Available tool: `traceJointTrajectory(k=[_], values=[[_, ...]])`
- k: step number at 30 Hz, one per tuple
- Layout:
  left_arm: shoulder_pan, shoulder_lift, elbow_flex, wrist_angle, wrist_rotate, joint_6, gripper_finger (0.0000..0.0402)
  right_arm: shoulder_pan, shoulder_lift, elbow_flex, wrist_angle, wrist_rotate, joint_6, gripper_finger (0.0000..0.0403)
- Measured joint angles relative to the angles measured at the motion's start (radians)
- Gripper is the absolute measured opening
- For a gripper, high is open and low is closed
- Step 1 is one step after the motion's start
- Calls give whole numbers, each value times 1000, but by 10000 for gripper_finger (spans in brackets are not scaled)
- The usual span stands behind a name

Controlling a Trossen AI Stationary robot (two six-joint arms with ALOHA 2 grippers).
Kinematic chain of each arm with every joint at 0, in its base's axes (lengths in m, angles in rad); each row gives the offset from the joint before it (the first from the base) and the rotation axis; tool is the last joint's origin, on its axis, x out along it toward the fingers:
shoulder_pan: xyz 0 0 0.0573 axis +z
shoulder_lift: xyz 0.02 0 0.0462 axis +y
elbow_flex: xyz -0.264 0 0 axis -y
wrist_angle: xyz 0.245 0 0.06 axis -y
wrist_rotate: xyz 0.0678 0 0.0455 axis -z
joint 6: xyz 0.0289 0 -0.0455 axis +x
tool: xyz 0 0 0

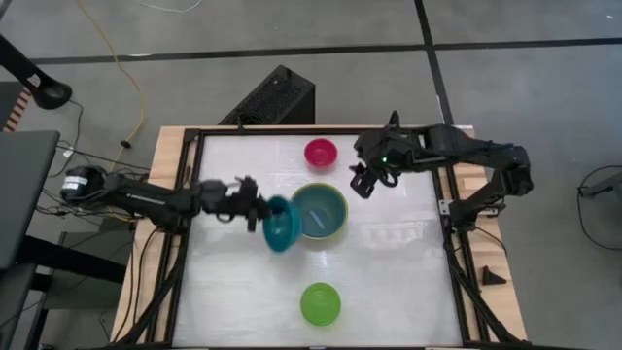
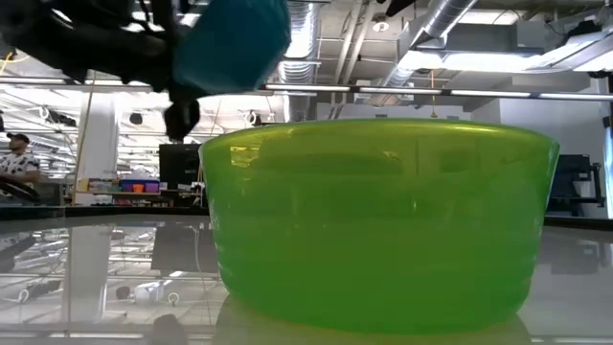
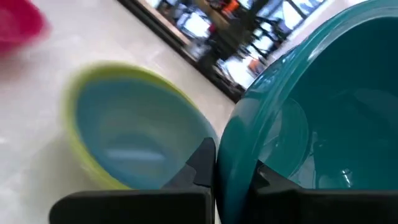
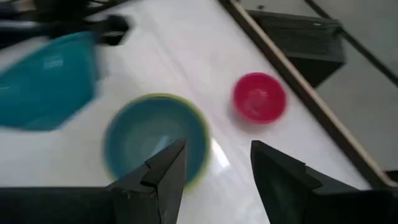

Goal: Nest bowls inside each other
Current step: Stack the blue bowl on top of the light blue bowl

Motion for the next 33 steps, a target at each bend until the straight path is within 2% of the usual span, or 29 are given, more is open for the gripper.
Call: traceJointTrajectory(k=[5,8,11,16,19,22,27,33], values=[[167,81,124,-136,165,42,1,71,-78,-202,134,-1,93,210],[210,183,247,-221,256,79,1,110,-138,-344,200,-1,182,210],[221,300,383,-311,282,118,1,153,-204,-484,255,1,282,210],[220,500,623,-577,279,217,0,254,-313,-695,343,8,463,210],[218,614,745,-757,260,280,0,340,-372,-795,395,57,577,210],[218,700,834,-871,238,319,0,433,-417,-863,420,117,699,210],[218,769,901,-910,220,323,16,579,-442,-908,462,189,828,210],[221,765,909,-941,167,322,75,704,-400,-908,534,279,845,210]])
